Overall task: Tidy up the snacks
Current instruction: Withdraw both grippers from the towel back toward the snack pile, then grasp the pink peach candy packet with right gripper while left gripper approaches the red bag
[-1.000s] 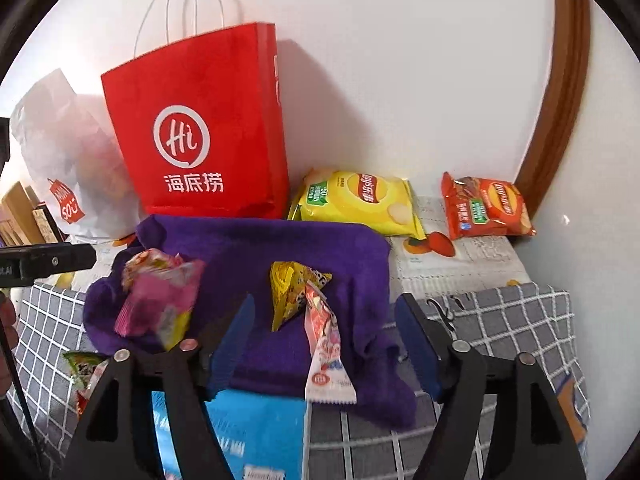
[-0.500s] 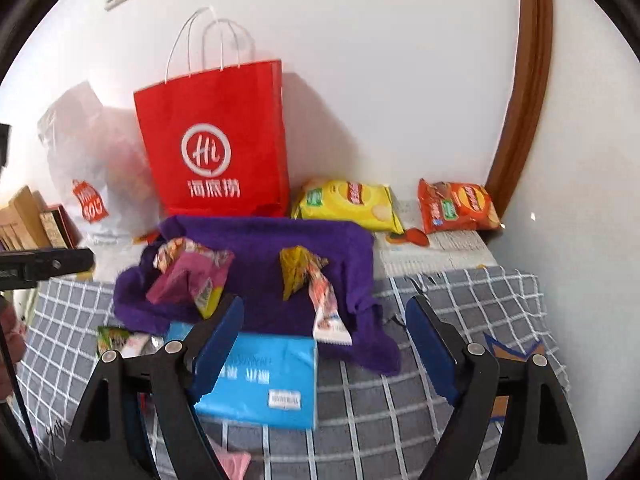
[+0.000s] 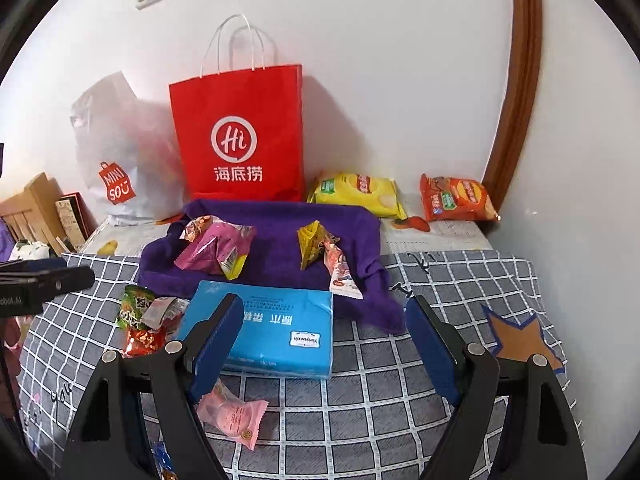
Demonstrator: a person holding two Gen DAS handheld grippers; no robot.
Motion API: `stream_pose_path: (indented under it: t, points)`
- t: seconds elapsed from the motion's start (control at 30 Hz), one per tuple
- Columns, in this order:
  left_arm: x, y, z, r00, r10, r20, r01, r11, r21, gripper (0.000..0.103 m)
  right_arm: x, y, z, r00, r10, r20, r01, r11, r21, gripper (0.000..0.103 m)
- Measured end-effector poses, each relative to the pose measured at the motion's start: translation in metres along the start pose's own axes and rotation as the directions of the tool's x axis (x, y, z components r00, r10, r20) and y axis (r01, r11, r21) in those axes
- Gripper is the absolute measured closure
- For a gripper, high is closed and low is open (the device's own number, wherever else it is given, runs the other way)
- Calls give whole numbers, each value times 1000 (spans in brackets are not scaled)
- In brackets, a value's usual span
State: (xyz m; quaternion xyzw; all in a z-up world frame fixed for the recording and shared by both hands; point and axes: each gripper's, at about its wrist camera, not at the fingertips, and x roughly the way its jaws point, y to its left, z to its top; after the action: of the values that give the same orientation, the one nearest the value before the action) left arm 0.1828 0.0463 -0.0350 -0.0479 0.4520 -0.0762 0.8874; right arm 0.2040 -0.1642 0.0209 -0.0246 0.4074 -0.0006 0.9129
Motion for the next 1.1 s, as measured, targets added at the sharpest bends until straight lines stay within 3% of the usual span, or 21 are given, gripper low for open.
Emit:
stream_pose_path:
  t: [0.13,0.23,0.4,0.7,0.77,0.83,0.9,1.1]
  points:
    - [-11,-1,-15,998,50,42,-51,999,18,16,-2,4,-7,999,36,-40,-36,999,3,20]
    - [-15,0,-23,997,67,35,-68,997,33,16,-5,7,-14,999,19,-39,-18,1000,8,20]
    - [-18,13,-34,998,60,28,-60,998,15,16,-3,8,-23,995,70,-69,-66,996,59,20]
    - [-4,38,-51,999,29,-25,-31,997,-75,16,14,26,-51,986,106,-131,-103,994,30,20]
    - [1,46,-55,999,30,-37,-33,995,-94,16,21,33,-58,981,121,-151,-122,993,4,23]
    - [5,51,-59,998,26,-55,-32,994,-106,16,30,41,-67,975,133,-180,-141,990,-28,35]
    - [10,56,-62,997,23,-72,-32,993,-117,16,35,47,-72,971,148,-186,-158,987,-42,39]
    - [18,65,-66,994,34,-100,-47,990,-135,16,45,65,-74,958,230,-169,-247,965,-86,40]
